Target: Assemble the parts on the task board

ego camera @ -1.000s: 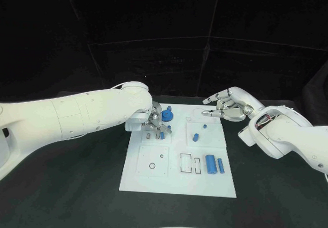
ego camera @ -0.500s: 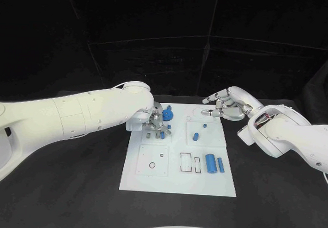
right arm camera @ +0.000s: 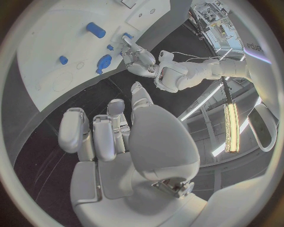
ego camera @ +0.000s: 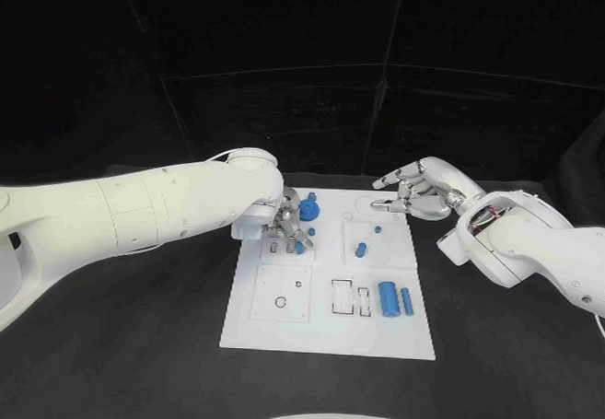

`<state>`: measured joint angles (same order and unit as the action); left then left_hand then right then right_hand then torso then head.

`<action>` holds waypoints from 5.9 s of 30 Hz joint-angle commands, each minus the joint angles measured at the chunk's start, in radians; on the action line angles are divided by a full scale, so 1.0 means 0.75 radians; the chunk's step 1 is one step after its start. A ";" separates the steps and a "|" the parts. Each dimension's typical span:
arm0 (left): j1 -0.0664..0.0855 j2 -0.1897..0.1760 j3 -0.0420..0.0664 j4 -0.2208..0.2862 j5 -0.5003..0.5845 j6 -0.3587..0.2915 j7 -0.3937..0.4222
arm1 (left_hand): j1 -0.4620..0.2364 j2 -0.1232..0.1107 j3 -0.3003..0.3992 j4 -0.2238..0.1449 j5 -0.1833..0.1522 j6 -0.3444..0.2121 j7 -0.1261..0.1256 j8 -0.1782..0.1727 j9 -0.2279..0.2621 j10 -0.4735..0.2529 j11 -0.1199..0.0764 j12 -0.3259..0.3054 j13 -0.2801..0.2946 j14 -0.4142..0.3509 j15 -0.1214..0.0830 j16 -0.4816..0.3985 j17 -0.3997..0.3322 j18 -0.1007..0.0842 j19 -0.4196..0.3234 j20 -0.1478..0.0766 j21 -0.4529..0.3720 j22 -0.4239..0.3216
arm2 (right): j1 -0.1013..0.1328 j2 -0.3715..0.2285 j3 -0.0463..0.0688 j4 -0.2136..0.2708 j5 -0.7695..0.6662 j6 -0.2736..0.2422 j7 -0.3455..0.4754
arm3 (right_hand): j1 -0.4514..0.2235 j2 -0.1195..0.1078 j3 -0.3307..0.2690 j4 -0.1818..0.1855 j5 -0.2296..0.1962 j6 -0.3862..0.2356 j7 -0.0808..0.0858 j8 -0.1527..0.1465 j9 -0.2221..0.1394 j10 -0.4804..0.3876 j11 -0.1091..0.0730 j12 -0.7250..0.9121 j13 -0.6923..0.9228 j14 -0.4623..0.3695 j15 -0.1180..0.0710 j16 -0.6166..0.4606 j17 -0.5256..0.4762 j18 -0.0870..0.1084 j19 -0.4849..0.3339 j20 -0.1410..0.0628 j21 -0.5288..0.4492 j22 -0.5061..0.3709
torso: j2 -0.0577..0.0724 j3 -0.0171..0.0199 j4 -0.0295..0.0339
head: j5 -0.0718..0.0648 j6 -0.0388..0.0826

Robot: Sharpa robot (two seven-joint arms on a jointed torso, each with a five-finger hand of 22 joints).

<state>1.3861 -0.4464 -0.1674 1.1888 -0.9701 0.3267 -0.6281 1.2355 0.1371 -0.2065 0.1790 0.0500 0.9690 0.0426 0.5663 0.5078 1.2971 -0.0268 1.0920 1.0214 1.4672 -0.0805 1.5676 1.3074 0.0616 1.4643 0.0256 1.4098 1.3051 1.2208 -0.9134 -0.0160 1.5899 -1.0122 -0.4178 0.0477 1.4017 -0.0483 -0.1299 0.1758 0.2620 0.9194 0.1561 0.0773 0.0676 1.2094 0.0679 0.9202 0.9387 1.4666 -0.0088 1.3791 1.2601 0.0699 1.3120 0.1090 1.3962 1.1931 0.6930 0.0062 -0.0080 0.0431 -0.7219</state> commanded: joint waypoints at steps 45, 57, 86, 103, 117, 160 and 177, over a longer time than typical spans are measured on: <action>-0.091 -0.235 -0.003 0.256 -0.075 -0.538 0.070 | -0.188 -0.291 1.263 -0.326 0.051 -0.056 -0.004 0.075 0.118 0.039 -0.009 -0.015 -0.009 0.138 -0.017 0.004 0.351 -0.008 0.027 -0.012 -0.021 0.008 | 0.002 0.000 0.000 -0.023 0.008 0.011 0.014 | 0.001 0.009 -0.018 0.007 0.000 0.008 -0.004 0.009 0.001 0.001 -0.005 0.000 -0.007 0.049 -0.002 -0.014 -0.006 0.018 -0.006 -0.010 -0.011 -0.007 | -0.002 0.0088 0.0163 | 0.011 -0.010; -0.097 -0.228 -0.003 0.251 -0.099 -0.517 0.064 | -0.206 -0.295 1.263 -0.318 0.048 -0.052 -0.009 0.089 0.127 0.044 -0.013 -0.014 -0.011 0.138 -0.021 0.004 0.351 -0.009 0.029 -0.015 -0.019 0.012 | 0.002 0.004 0.000 -0.026 0.008 0.015 0.016 | 0.000 0.010 -0.020 0.007 -0.003 0.009 -0.004 0.009 0.001 0.001 -0.005 -0.001 -0.009 0.049 -0.002 -0.014 -0.006 0.019 -0.006 -0.010 -0.012 -0.009 | -0.002 0.0087 0.0187 | 0.005 -0.013; -0.097 -0.205 -0.002 0.251 -0.101 -0.517 0.068 | -0.226 -0.286 1.248 -0.303 0.010 -0.043 -0.020 0.109 0.140 0.054 -0.021 -0.007 -0.008 0.138 -0.027 0.004 0.351 -0.011 0.033 -0.021 -0.015 0.021 | 0.002 0.015 0.000 -0.033 0.008 0.024 0.019 | 0.000 0.010 -0.020 0.007 -0.003 0.009 -0.004 0.009 0.001 0.001 -0.005 -0.001 -0.009 0.049 -0.002 -0.014 -0.006 0.019 -0.006 -0.010 -0.012 -0.009 | -0.001 0.0084 0.0170 | 0.004 -0.018; -0.097 -0.203 -0.002 0.250 -0.101 -0.410 0.030 | -0.227 -0.291 1.241 -0.305 0.002 -0.046 -0.020 0.109 0.141 0.050 -0.022 -0.012 -0.014 0.138 -0.027 0.004 0.351 -0.010 0.032 -0.022 -0.017 0.019 | 0.002 0.016 0.000 -0.036 0.008 0.036 0.018 | 0.000 0.010 -0.020 0.007 -0.003 0.009 -0.004 0.009 0.001 0.001 -0.005 -0.001 -0.009 0.049 -0.002 -0.014 -0.006 0.019 -0.006 -0.010 -0.012 -0.009 | -0.003 0.0082 0.0189 | 0.001 -0.024; -0.097 -0.204 -0.002 0.248 -0.110 -0.405 0.018 | -0.227 -0.293 1.239 -0.306 0.002 -0.046 -0.021 0.110 0.141 0.048 -0.022 -0.016 -0.019 0.138 -0.027 0.004 0.351 -0.010 0.031 -0.022 -0.019 0.017 | 0.002 0.017 0.000 -0.037 0.008 0.038 0.019 | -0.001 0.012 -0.025 0.009 -0.007 0.009 -0.005 0.010 0.001 0.001 -0.005 0.001 -0.009 0.049 -0.002 -0.016 -0.007 0.019 -0.006 -0.010 -0.013 -0.010 | -0.002 0.0084 0.0182 | 0.001 -0.023; -0.097 -0.178 -0.002 0.202 -0.109 -0.409 0.013 | -0.420 -0.294 0.756 -0.093 0.001 0.012 -0.034 0.131 0.133 0.058 -0.031 0.012 -0.009 0.138 -0.035 0.004 0.351 -0.016 0.042 -0.029 -0.002 0.058 | 0.002 0.013 0.000 -0.033 0.015 0.031 0.017 | -0.033 0.017 -0.063 0.035 -0.014 0.006 -0.003 0.010 0.001 -0.007 -0.003 -0.008 -0.030 0.043 -0.001 -0.043 -0.038 0.025 -0.024 -0.009 -0.032 -0.040 | -0.002 0.0079 0.0175 | -0.008 -0.024; -0.096 -0.201 0.001 0.231 -0.087 -0.450 0.029 | -0.449 -0.295 0.579 -0.008 0.002 0.017 -0.041 0.143 0.131 0.066 -0.037 0.022 -0.005 0.138 -0.040 0.004 0.351 -0.018 0.047 -0.034 0.003 0.071 | 0.002 0.014 0.000 -0.037 0.019 0.029 0.018 | -0.044 0.018 -0.074 0.046 -0.012 0.005 -0.002 0.010 0.001 -0.013 -0.002 -0.014 -0.039 0.040 0.000 -0.052 -0.049 0.027 -0.030 -0.009 -0.039 -0.051 | -0.003 0.0082 0.0181 | -0.008 -0.021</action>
<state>1.3125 -0.5960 -0.1678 1.3570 -1.0433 0.0043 -0.6119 0.8969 -0.0892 0.2317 0.1735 0.0550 0.9757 0.0121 0.6702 0.6076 1.3403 -0.0554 1.1027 1.0167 1.4689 -0.1037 1.5676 1.3073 0.0617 1.4639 0.0079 1.4077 1.3075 1.2204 -0.9026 -0.0163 1.5613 -1.0029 -0.3948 0.0534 1.3793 -0.0347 -0.1799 0.2094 0.2581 0.9194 0.1560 0.0810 0.0674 1.2064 0.0650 0.9151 0.9106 1.4666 -0.0088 1.3435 1.2243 0.0698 1.2956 0.1001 1.3696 1.1557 0.6912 0.0119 0.0053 0.0364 -0.7382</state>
